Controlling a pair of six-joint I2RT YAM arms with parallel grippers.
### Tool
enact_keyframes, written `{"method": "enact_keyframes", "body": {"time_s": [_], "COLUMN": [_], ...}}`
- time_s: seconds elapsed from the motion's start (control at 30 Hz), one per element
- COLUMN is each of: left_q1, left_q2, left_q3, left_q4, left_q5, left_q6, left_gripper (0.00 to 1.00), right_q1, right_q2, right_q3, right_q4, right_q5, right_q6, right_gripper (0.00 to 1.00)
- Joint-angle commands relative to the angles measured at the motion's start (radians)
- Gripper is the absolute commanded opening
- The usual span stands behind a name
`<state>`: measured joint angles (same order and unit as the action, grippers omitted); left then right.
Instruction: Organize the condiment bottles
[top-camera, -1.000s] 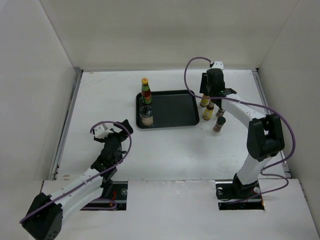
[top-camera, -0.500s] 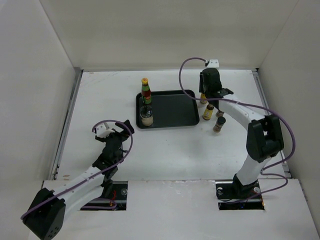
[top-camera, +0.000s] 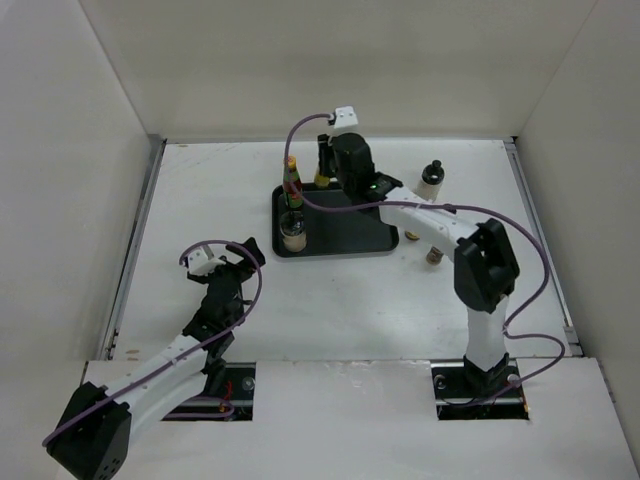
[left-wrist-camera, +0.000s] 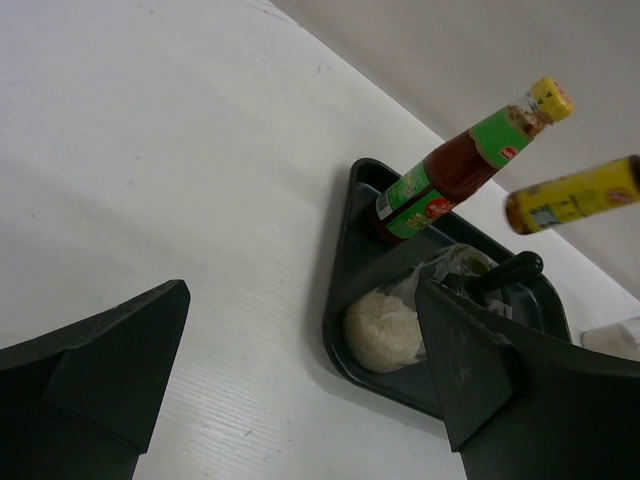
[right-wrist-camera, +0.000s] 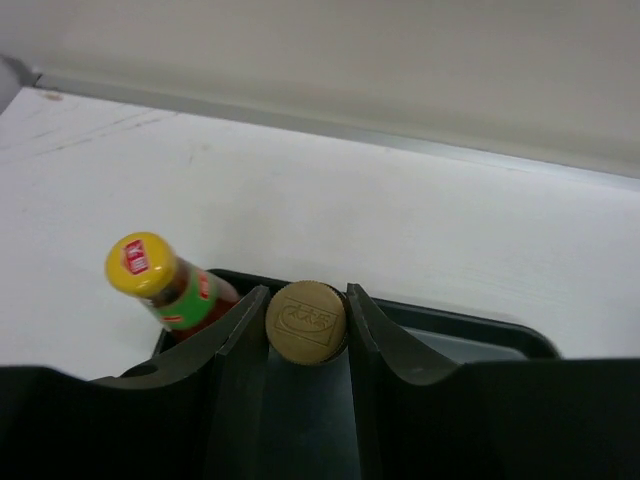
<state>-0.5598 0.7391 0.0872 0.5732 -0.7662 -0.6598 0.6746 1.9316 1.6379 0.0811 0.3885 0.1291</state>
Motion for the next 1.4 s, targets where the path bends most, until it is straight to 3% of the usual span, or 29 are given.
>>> {"method": "enact_keyframes", "body": {"time_s": [0.0,0.7,0.87,0.93,1.17,1.37], "left_q1": [0.008,0.022,0.025,0.030,0.033,0.034], "left_q2": [-0.015,0.014,0.006,0.011,-0.020,-0.020], "left_q3": [-0.012,-0.004,-0.006,-0.003,-0.009,-0.014], "left_q4": [0.043,0.045,0.045,0.037,0.036,0.036], "left_q5": [0.013,0.050,0.051,0.056,0.057,0.059], "left_q6": [-0.008,-0.011,-0.012,-0.012,-0.012,-0.014], "left_gripper": [1.00,1.00,1.00,1.00,1.00,1.00], "right_q1": [0.021,0.044,0.044,0.044,0.050,-0.019], "right_q2": [0.059,0.199,0.204,0.190,-0.061,-0.412], "right_q3": [0.100,0.089,0.073,0.074,-0.062,-0.431], "right_q4": [0.081,0.123,0.131,0.132,0.154,0.152], "right_q5": [-0.007,0.001,0.001,0.000,-0.004,0.081], "right_q6": [-0.002,0.029,0.040,0.044,0.055,0.084], "right_gripper": [0.28,0.32,0.43,0.51,0.71,0.71]}}
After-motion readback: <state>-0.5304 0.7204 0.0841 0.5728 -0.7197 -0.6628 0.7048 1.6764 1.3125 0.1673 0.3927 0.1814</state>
